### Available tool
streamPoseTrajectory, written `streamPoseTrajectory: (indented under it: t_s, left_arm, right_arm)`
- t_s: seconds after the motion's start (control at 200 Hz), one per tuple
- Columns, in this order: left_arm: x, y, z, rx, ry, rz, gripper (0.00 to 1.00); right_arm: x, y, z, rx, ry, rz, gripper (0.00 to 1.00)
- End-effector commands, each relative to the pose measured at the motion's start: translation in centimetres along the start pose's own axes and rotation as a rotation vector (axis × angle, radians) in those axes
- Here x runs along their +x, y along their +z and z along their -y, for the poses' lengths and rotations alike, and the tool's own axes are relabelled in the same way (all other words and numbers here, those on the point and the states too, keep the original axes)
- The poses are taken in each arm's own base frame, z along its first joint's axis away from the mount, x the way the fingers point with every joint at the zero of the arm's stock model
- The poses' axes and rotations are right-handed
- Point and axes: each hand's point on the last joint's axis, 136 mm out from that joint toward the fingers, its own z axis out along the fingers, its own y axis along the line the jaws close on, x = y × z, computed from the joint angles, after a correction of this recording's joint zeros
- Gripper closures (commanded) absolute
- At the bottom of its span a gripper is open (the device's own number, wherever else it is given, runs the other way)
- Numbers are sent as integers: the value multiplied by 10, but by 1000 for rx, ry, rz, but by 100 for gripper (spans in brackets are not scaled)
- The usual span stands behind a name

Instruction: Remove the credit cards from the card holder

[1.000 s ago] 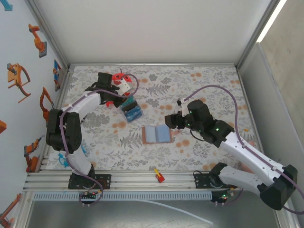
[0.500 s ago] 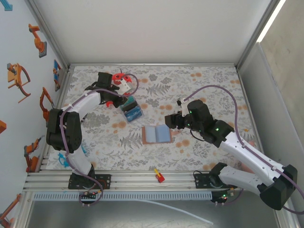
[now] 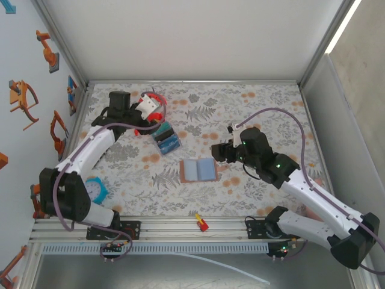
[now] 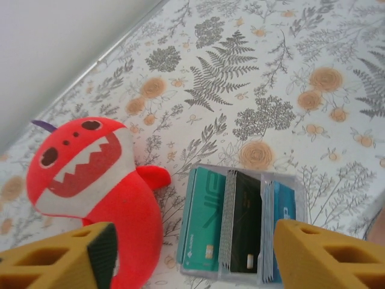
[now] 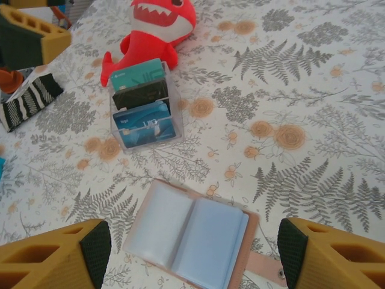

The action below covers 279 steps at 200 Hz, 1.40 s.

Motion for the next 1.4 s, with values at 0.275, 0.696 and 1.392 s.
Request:
streamPoseTrajectory:
  t_s: [0.275,0.696,1.392]
  left_arm:
    - [28,-63,1,-312,-240,85,3]
    - [102,-89,-20,-659,-444,58,3]
    - [143,-48,-69,-747,-543,155,3]
  right_arm:
    - [8,-28,55,290,53,38,26]
    - [18,-60,115,582,68,169,5]
    - [19,-108,192,980,47,445,0]
